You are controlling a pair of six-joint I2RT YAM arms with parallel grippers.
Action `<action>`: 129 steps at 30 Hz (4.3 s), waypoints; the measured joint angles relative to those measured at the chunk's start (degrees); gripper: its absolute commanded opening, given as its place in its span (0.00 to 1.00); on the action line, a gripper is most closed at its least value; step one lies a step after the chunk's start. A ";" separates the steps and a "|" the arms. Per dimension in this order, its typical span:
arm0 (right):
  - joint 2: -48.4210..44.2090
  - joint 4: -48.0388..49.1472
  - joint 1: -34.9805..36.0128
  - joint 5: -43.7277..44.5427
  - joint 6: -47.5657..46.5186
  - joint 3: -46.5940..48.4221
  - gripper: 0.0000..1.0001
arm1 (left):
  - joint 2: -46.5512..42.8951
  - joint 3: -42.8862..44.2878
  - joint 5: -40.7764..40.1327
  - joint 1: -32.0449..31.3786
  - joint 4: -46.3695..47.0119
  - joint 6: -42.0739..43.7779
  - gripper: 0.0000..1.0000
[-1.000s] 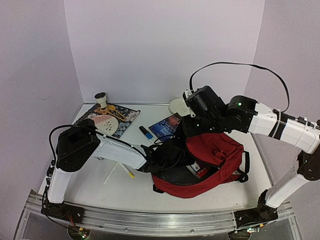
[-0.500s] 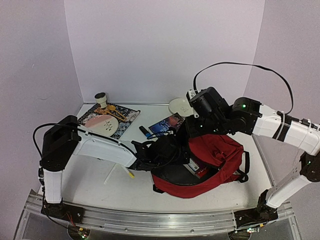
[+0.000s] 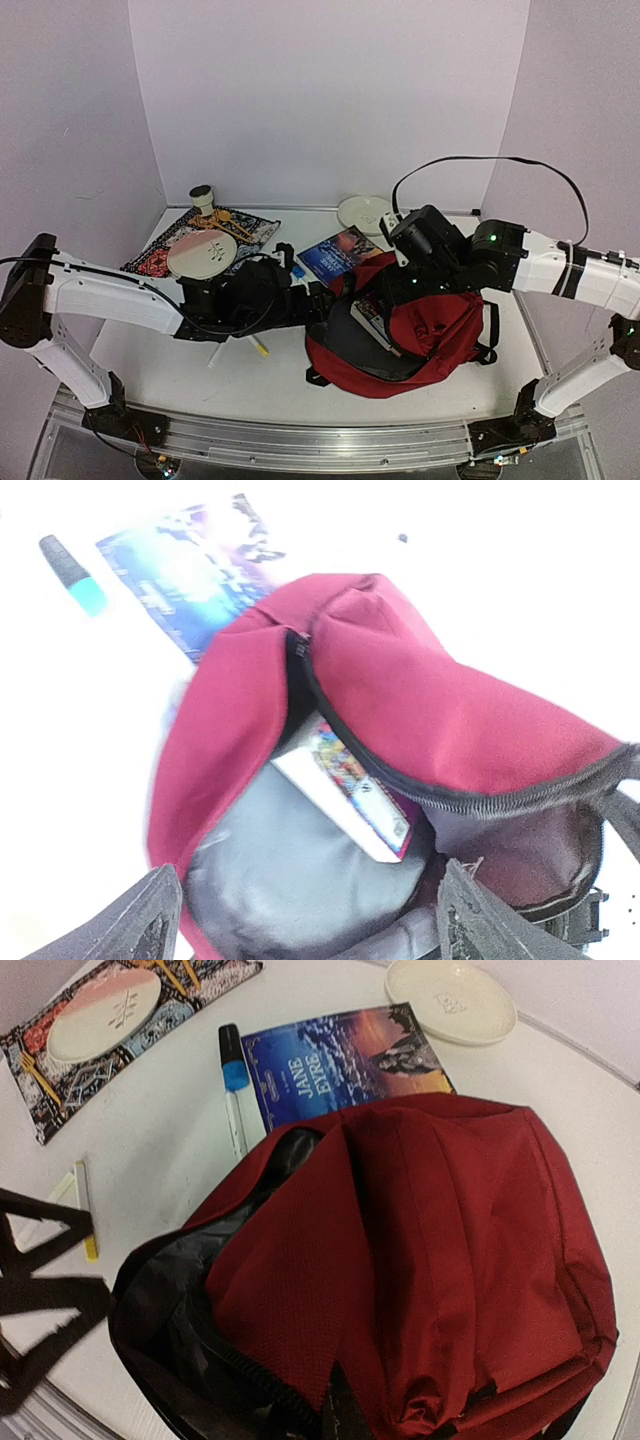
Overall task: Pack the student bag
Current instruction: Place the book in the largest pocket of the bag, then place the largest pocket of the student bag, then adjust the book at the center of the board, then adjust the student bag at the center of the board.
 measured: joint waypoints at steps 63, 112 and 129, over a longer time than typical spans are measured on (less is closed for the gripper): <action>-2.71 21.11 0.02 -15.81 -7.50 -10.72 0.89 | 46.83 49.84 37.60 35.36 -18.82 34.12 0.00; 5.04 20.04 -9.55 -9.90 12.67 -24.30 0.77 | 23.67 19.33 37.38 32.85 -4.19 18.85 0.58; -15.36 17.27 -10.64 -17.24 2.42 -26.19 0.91 | 34.88 29.54 35.87 32.54 -9.16 20.82 0.51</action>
